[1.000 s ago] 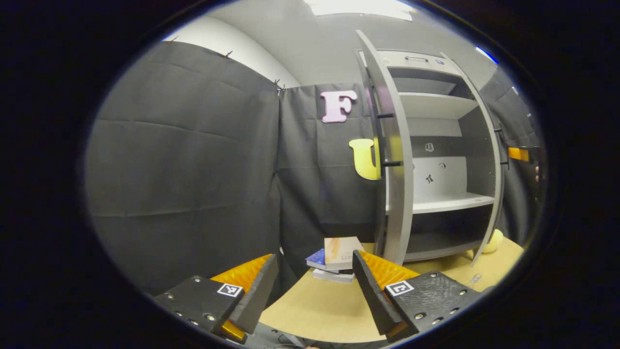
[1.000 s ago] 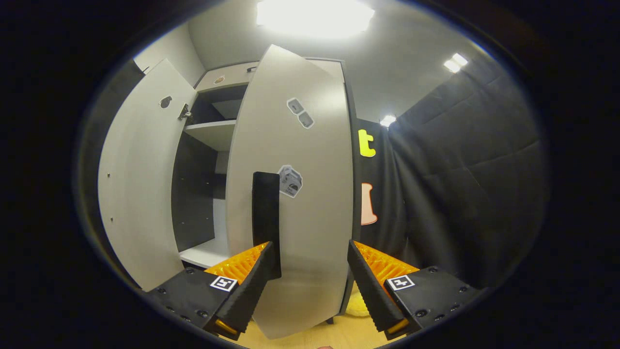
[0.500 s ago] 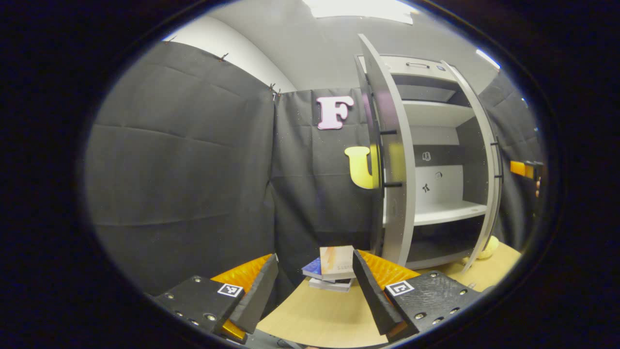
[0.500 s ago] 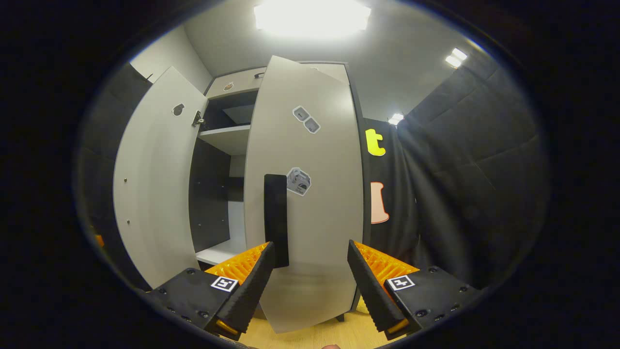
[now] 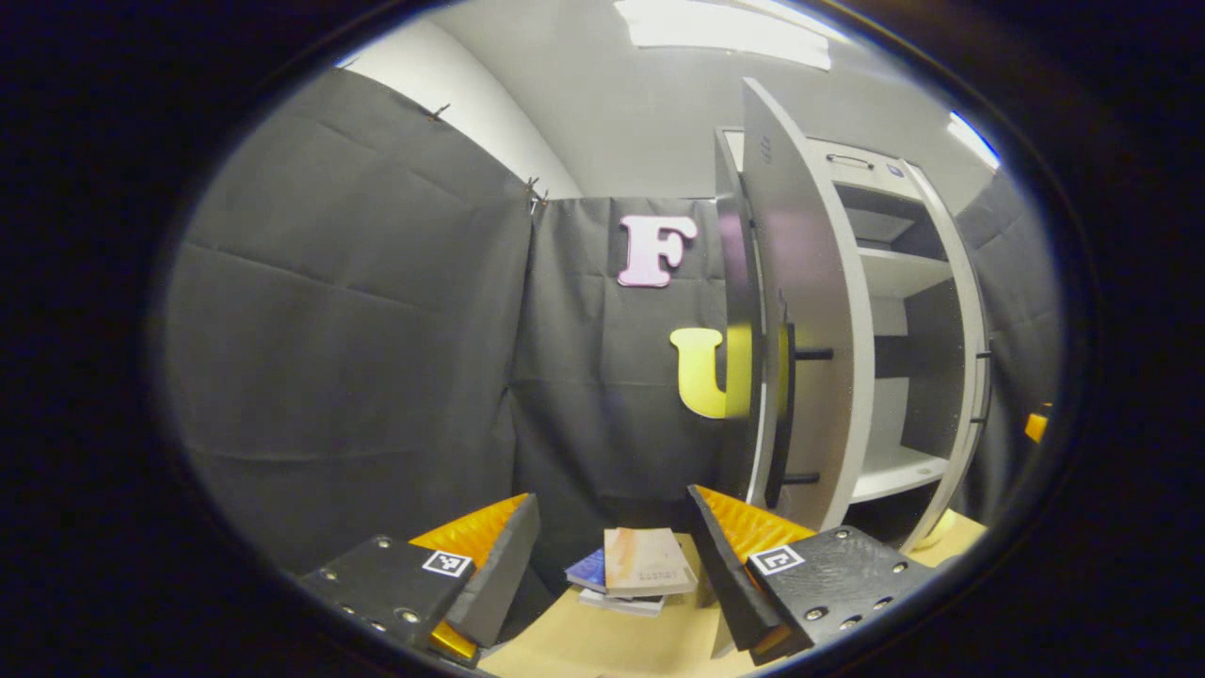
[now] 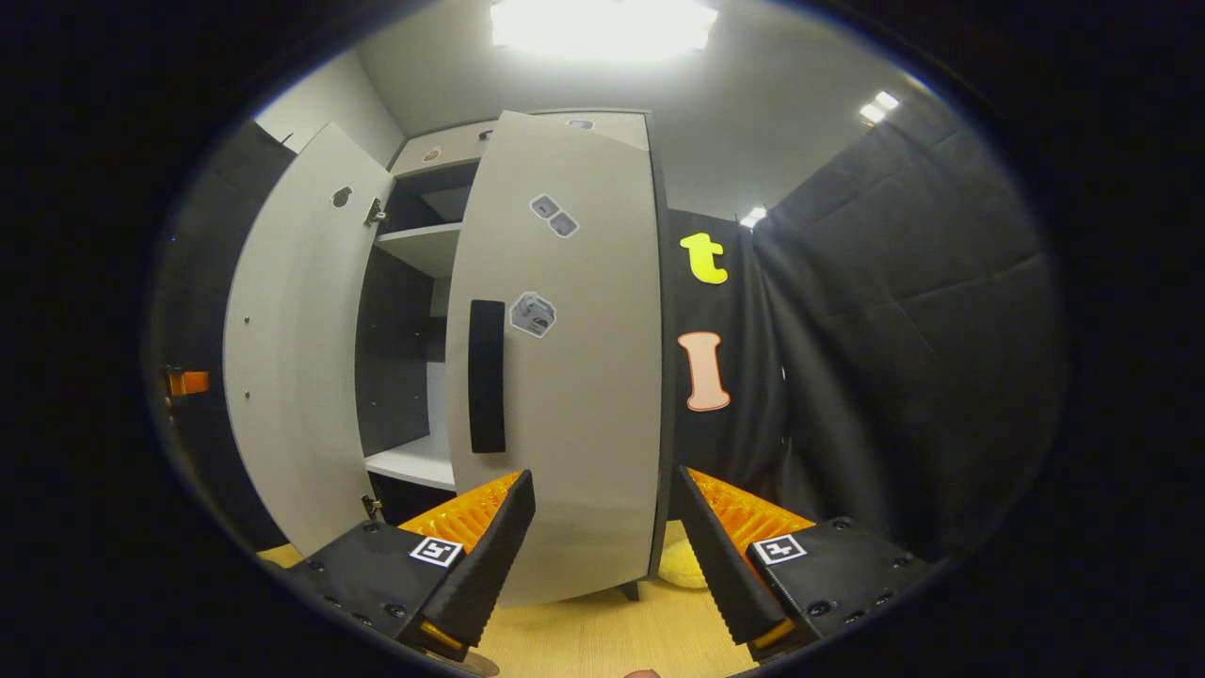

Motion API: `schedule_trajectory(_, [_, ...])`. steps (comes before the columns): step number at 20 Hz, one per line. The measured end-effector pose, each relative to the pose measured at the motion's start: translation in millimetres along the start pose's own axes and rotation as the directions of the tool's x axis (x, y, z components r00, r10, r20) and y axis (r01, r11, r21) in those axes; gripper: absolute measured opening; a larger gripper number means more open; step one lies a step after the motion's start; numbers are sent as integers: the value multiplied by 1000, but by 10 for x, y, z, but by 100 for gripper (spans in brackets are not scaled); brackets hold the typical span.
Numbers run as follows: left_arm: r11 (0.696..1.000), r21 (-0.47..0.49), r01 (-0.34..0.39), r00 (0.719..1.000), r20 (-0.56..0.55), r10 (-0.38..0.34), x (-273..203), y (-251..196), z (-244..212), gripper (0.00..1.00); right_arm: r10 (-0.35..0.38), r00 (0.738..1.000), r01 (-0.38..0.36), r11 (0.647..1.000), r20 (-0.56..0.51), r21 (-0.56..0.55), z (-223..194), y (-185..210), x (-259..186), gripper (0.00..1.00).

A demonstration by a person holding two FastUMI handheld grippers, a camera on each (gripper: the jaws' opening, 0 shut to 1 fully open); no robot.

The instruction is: Grasp the bottle in the cabinet with the left hand and place it on the coaster, then close the right door with the right hand and the left door with the left hand.

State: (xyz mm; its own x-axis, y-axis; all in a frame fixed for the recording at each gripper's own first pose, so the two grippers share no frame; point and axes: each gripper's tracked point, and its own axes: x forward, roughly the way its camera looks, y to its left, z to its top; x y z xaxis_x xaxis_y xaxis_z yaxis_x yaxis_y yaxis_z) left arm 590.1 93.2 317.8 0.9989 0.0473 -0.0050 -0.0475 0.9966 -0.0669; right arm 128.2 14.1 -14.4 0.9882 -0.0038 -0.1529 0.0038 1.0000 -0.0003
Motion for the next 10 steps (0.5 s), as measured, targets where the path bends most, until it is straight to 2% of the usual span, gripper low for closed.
schedule_trajectory(8, [998, 40, 49, 997, 56, -51, 257, -506, 211, 97, -44, 999, 44, 999, -16, 6, -52, -311, -165, 96])
schedule_trajectory(10, [995, 92, 27, 996, 80, -35, 248, -511, 261, 90, -55, 998, 55, 998, -15, -3, -61, -405, -231, 96])
